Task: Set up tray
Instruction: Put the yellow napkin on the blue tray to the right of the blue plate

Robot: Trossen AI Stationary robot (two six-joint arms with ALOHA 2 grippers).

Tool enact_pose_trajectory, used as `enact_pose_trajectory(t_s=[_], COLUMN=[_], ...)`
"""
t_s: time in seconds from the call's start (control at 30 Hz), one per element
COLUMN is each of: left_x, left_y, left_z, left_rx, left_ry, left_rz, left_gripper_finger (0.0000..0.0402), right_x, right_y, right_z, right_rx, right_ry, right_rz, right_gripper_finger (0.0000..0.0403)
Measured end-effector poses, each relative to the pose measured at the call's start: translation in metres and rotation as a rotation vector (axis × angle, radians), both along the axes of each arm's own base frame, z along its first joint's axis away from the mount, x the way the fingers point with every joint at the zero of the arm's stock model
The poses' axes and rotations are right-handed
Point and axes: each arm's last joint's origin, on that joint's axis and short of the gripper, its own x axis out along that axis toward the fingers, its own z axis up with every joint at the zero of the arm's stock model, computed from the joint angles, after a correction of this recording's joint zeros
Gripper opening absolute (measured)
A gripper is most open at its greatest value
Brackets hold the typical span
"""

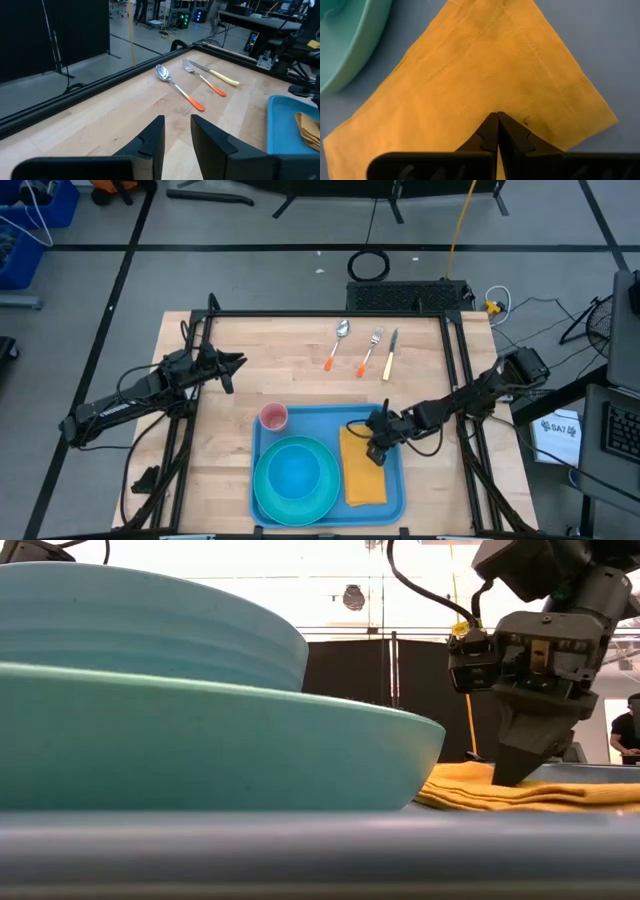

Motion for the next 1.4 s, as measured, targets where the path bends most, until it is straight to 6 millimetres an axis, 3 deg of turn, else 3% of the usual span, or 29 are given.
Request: enact_pose_trajectory(t_s=[0.3, 0.7, 1.23, 1.4], left_x=[0.0, 0.0, 0.0, 0.0], left_y=[0.0, 0.0, 0.0, 0.0], left_z=[0.0, 0.0, 0.0, 0.0], left_rx=[0.0, 0.0, 0.0, 0.0], left_ry=[0.0, 0.0, 0.0, 0.0], left_rz=[0.0, -0.001, 0.0, 0.0], left_gripper_finger=[0.0097, 0.0097, 0.0097, 0.0097], right_x=[-0.009, -0.025, -0.01, -0.008], right_y=[0.015, 0.008, -0.002, -0.004], right_z=[-0.002, -0.009, -0.005, -0.005], right_rx=[0.036, -0.046, -0.133, -0.125], right_ry=[0.043, 0.223, 0.074, 0.07], right_rz=[0.002, 0.04, 0.293, 0.293], right_gripper_finger=[0.0, 0.0, 0.0, 0.0])
